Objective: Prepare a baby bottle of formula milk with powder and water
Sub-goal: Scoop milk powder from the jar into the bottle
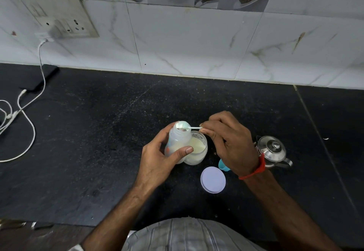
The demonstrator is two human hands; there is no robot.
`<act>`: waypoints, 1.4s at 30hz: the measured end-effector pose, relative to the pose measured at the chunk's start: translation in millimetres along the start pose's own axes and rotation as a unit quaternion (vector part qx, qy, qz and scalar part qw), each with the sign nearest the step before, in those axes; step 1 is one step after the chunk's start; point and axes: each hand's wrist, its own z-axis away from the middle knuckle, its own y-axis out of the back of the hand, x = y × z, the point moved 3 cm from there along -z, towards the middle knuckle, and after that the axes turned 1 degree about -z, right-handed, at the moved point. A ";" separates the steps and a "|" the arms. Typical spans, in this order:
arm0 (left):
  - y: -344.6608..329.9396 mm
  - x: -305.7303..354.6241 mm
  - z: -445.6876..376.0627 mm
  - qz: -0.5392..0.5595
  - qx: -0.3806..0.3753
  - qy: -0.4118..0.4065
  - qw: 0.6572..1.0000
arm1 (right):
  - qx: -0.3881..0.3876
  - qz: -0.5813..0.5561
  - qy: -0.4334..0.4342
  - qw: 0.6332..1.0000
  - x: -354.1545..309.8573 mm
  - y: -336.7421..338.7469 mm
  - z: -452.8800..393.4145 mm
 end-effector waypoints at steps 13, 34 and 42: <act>0.8 2.4 -2.1 0.028 -0.002 -0.007 1.000 | 0.038 -0.016 -0.005 0.999 -3.0 1.7 1.1; 1.5 -0.5 -0.5 0.020 0.003 -0.024 1.000 | 0.021 -0.027 -0.027 0.999 -2.7 0.4 6.2; 1.6 -4.5 0.0 0.019 0.005 -0.023 1.000 | 0.033 -0.025 -0.031 0.999 -2.2 -0.3 9.6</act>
